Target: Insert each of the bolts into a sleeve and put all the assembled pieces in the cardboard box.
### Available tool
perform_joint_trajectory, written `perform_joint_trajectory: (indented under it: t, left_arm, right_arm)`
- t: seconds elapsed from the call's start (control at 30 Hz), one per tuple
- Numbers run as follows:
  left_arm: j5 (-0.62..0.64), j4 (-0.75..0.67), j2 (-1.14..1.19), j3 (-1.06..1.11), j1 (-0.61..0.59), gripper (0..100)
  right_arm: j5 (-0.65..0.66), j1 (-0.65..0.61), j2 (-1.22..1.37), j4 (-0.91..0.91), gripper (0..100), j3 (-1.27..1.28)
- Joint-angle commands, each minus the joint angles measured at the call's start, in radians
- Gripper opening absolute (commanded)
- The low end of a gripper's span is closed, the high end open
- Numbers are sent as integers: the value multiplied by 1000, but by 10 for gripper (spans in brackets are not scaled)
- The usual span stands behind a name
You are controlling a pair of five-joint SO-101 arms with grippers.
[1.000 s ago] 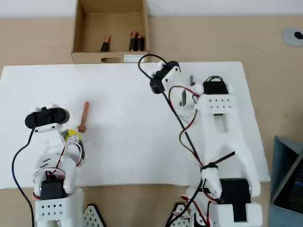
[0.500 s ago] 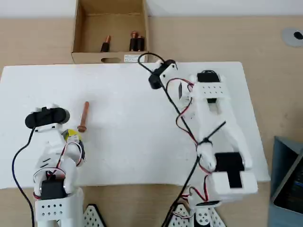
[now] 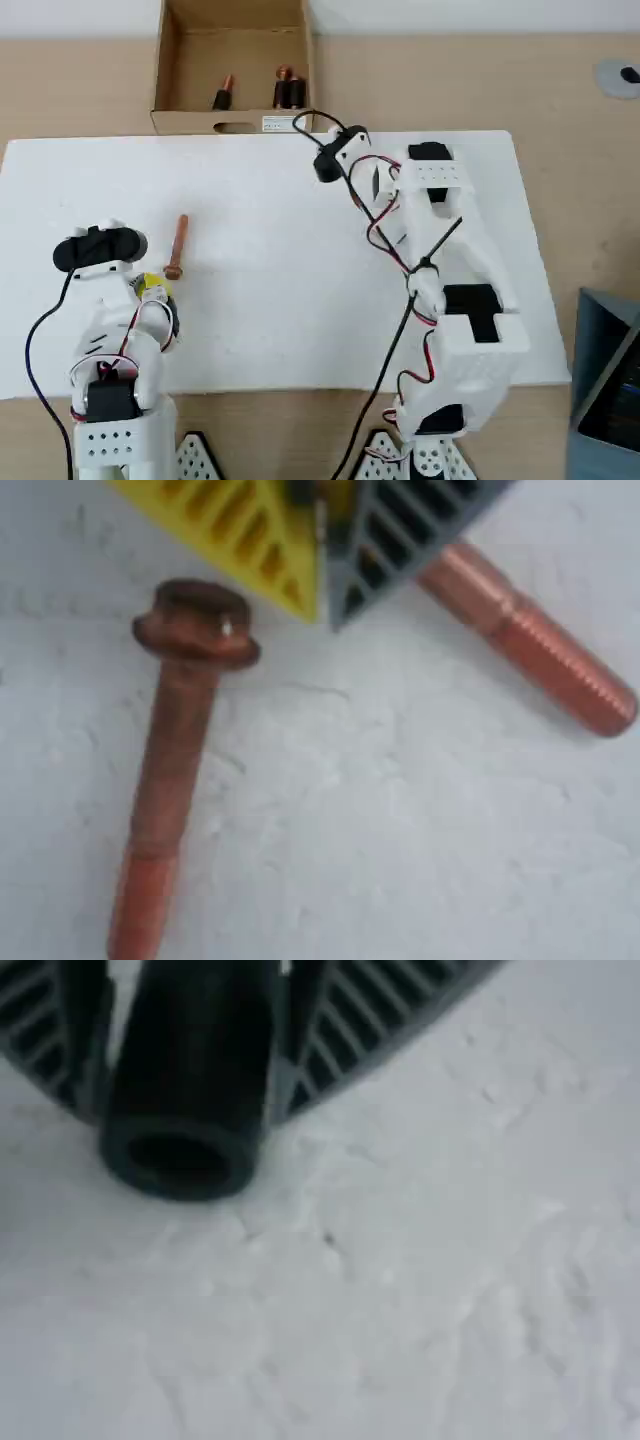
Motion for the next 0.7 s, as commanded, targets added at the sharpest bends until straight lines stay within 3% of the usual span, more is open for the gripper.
perform_joint_trajectory:
  t: [0.0, 0.23, 0.37, 0.67]
  left_arm:
    - [-5, -11, -7, 3, 0, 2]
    - [-5, -11, -7, 3, 0, 2]
    - [-5, -11, -7, 3, 0, 2]
    - [-8, -11, -7, 3, 0, 2]
  right_arm:
    - [6, 27, 28, -14, 142, -42]
    - [9, 25, 67, -9, 12, -42]
    - [8, 22, 56, 9, 10, -51]
    - [3, 21, -87, 230, 10, -234]
